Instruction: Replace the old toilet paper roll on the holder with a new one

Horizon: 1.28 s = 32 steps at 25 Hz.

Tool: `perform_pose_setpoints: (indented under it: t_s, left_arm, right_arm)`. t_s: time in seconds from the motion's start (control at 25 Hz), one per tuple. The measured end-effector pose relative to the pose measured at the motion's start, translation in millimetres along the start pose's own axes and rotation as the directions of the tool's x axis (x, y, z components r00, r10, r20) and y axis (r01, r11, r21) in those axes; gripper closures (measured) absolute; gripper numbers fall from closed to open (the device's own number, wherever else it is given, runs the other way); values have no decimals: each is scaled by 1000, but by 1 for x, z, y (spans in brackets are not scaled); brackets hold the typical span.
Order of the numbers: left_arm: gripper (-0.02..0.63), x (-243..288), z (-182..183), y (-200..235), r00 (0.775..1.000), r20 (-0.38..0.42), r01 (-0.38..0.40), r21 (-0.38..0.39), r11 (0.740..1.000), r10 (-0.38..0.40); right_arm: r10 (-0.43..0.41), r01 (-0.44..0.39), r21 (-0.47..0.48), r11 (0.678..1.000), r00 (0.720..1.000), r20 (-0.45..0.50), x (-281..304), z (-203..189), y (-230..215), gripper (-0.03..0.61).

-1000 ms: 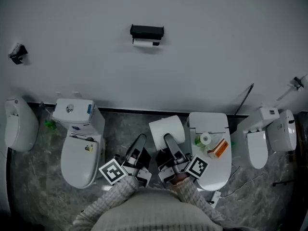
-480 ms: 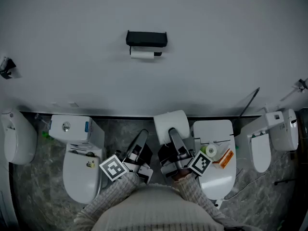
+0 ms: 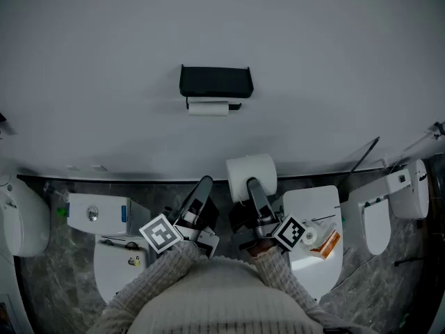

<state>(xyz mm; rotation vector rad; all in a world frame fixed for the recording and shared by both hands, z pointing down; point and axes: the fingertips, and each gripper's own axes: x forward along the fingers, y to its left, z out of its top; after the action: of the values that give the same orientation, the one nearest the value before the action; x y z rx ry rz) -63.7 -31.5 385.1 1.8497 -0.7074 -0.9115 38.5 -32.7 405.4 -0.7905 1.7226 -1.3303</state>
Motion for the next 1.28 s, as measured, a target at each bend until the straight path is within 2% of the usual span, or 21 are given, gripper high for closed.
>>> perform_pose_setpoints:
  t_s: [0.16, 0.4, 0.64, 0.76, 1.0, 1.28]
  left_arm:
    - [606, 23, 20, 10, 1000, -8, 12, -14, 1000, -12]
    - [606, 48, 28, 23, 1000, 3, 21, -57, 998, -21]
    - [606, 69, 37, 24, 999, 36, 23, -44, 999, -21]
    - [606, 77, 40, 20, 999, 29, 27, -26, 999, -26]
    - [604, 94, 35, 24, 1000, -3, 28, -52, 998, -28]
    - [595, 93, 47, 30, 999, 39, 31, -53, 998, -29]
  right_arm:
    - [12, -12, 9, 1000, 1000, 17, 28, 9, -3, 146]
    - [-12, 12, 19, 1000, 1000, 16, 45, 18, -14, 146]
    - [-42, 42, 21, 999, 999, -20, 65, 31, -21, 146]
    - [-37, 37, 12, 999, 999, -28, 76, 40, -15, 146]
    - [-40, 42, 51, 998, 998, -39, 90, 47, -19, 146]
    - [-15, 17, 50, 999, 1000, -27, 85, 49, -19, 146]
